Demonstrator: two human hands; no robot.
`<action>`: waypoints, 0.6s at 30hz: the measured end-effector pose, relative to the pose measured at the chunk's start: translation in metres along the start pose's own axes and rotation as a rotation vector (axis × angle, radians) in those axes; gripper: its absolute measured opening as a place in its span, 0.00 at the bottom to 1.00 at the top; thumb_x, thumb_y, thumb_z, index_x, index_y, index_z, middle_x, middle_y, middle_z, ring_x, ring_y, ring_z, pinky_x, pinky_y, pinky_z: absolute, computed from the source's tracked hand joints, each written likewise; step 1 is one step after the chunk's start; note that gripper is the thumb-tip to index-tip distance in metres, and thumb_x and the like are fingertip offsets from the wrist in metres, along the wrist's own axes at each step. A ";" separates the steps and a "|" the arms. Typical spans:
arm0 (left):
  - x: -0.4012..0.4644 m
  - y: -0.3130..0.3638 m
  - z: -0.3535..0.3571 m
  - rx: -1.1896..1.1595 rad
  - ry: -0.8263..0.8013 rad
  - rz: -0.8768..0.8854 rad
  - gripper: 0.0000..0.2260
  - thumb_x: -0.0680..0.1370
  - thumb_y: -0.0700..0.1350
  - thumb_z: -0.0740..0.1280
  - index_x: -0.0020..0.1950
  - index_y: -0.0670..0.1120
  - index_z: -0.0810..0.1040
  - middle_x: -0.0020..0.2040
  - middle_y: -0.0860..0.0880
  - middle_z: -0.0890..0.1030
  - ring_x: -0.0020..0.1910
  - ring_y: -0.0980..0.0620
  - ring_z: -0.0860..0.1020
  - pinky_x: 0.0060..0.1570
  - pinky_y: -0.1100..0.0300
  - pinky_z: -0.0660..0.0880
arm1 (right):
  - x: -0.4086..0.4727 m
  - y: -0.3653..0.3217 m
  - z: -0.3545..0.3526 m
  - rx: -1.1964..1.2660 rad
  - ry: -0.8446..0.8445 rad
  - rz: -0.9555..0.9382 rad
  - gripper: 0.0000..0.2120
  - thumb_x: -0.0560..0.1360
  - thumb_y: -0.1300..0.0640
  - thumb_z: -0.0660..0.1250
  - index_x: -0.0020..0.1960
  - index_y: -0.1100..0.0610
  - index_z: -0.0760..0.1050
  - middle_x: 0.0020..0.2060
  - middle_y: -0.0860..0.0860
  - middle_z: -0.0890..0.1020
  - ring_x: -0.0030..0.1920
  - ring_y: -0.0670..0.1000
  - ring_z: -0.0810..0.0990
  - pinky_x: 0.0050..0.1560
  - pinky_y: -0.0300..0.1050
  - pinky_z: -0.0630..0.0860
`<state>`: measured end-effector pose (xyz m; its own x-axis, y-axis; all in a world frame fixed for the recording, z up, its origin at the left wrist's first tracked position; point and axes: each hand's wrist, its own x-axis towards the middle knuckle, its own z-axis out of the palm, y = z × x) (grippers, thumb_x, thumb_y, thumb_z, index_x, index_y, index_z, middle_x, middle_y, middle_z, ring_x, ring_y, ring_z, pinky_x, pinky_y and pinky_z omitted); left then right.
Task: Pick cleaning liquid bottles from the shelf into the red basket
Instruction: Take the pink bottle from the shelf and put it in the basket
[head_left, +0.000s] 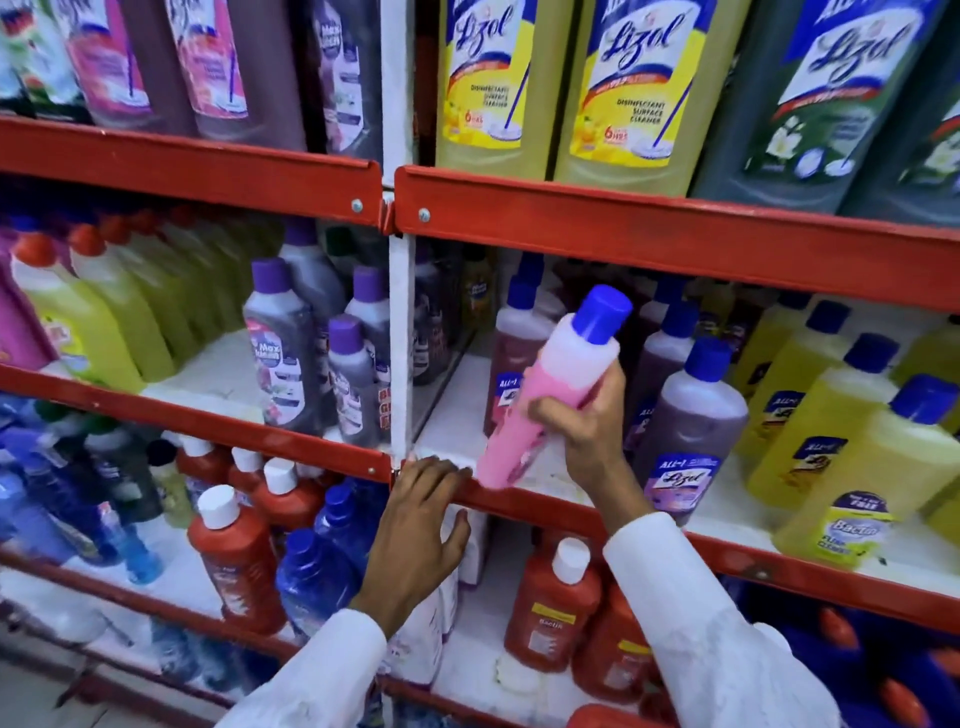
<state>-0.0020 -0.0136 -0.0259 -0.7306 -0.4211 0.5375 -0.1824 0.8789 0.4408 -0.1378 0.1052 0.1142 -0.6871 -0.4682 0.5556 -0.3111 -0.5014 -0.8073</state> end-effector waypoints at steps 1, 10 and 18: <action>0.001 -0.002 0.002 -0.006 0.003 0.000 0.18 0.75 0.46 0.67 0.64 0.50 0.74 0.62 0.51 0.77 0.67 0.50 0.70 0.71 0.50 0.66 | 0.000 -0.005 -0.006 0.145 -0.092 0.042 0.36 0.49 0.61 0.74 0.56 0.67 0.71 0.40 0.56 0.80 0.38 0.54 0.79 0.40 0.47 0.76; 0.003 -0.009 0.009 0.003 0.017 0.011 0.17 0.75 0.48 0.67 0.63 0.50 0.75 0.61 0.53 0.77 0.65 0.49 0.72 0.70 0.51 0.68 | -0.010 -0.041 -0.023 0.599 -0.574 0.318 0.32 0.55 0.59 0.76 0.58 0.62 0.75 0.46 0.53 0.84 0.46 0.53 0.84 0.48 0.45 0.81; 0.005 0.003 -0.004 -0.004 -0.026 0.013 0.22 0.72 0.50 0.70 0.65 0.52 0.72 0.62 0.53 0.74 0.66 0.50 0.70 0.67 0.49 0.70 | -0.036 -0.044 -0.024 -0.138 -0.090 0.165 0.40 0.58 0.56 0.84 0.65 0.51 0.68 0.56 0.55 0.81 0.55 0.55 0.83 0.54 0.57 0.82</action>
<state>-0.0038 -0.0140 -0.0194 -0.7497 -0.4038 0.5243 -0.1700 0.8832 0.4371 -0.1150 0.1611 0.1253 -0.6766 -0.6015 0.4247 -0.2905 -0.3119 -0.9046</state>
